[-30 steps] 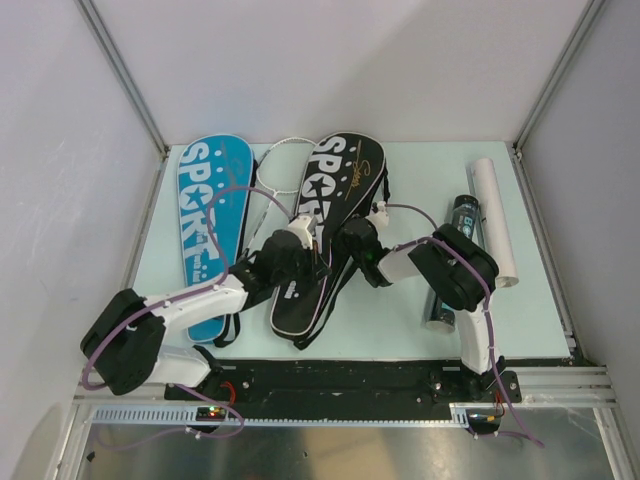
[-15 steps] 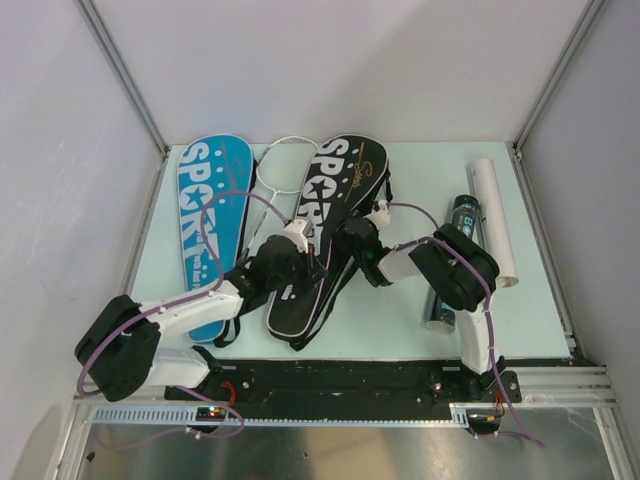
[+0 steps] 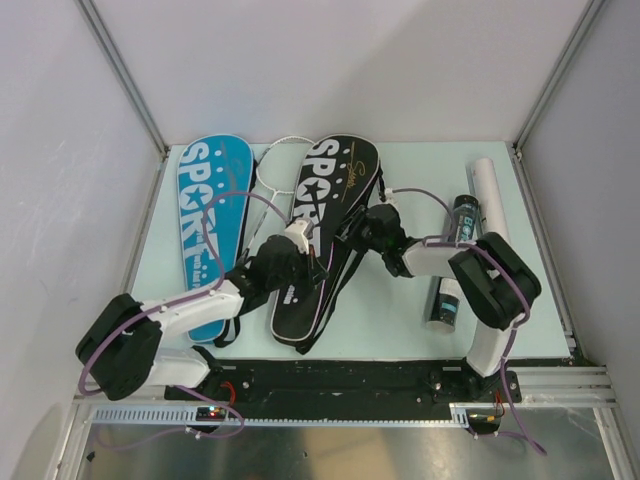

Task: Pack up the badminton gear
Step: Place the racket in the racket bag.

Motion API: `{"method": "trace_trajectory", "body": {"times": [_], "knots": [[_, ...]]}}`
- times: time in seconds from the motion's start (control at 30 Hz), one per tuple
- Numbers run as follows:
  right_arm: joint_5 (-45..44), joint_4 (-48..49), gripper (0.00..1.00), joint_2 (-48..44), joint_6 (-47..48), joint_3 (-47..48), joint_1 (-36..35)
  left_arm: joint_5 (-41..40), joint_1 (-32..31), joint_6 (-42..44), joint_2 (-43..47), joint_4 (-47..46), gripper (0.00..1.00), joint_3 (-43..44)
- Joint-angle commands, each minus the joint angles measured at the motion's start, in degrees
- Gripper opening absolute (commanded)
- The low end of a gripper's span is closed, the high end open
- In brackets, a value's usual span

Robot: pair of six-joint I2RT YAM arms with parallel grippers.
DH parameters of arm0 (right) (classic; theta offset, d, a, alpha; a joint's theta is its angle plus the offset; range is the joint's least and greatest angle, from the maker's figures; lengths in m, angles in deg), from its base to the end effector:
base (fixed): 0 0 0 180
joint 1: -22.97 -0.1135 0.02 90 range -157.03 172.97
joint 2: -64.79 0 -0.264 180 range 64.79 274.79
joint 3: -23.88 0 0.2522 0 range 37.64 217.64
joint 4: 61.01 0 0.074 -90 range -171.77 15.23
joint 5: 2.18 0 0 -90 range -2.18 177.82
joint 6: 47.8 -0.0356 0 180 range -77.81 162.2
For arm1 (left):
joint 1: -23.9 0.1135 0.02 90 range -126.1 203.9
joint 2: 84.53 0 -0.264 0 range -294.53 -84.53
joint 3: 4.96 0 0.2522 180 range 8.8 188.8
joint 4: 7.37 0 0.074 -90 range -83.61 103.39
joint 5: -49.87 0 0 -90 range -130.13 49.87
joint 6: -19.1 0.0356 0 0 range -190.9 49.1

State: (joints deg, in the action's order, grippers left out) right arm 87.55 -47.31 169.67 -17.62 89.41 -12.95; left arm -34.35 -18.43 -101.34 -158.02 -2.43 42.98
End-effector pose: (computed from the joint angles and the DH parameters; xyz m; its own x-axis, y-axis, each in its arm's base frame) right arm 0.3091 0.2237 0.1613 -0.6804 0.5745 -0.4549 0.0098 0.6279 0.7782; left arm 0.1948 -0.1823 0.2023 -0.6953 -0.0485 -0.7171 0.4429 0.7569 -0.4806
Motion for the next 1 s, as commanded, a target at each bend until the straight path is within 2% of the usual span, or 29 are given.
{"method": "trace_trajectory", "body": {"times": [0.0,0.2,0.33,0.53,0.8,0.97], "knots": [[10.7,-8.9,0.36,-4.7,2.4,-1.5,0.3,-0.2,0.8,2.1,-1.4,-1.7,0.00,1.2],[18.6,-9.8,0.30,-6.7,2.6,-5.8,-0.6,-0.2,0.9,2.6,-1.8,-2.2,0.00,1.4],[22.0,-6.8,0.28,-7.5,1.8,-8.4,-2.2,0.0,1.1,2.6,-2.0,-2.7,0.00,1.3],[24.1,3.9,0.23,-4.6,-1.1,-11.0,-4.7,1.1,1.2,1.7,-1.5,-3.9,0.00,0.9],[25.5,21.1,0.22,3.3,-4.6,-13.1,-5.7,3.5,1.8,0.5,-0.4,-5.2,0.00,-0.5],[25.7,28.0,0.22,7.0,-5.6,-13.3,-6.0,5.9,1.8,-0.1,-0.2,-6.0,0.00,-0.2]]}}
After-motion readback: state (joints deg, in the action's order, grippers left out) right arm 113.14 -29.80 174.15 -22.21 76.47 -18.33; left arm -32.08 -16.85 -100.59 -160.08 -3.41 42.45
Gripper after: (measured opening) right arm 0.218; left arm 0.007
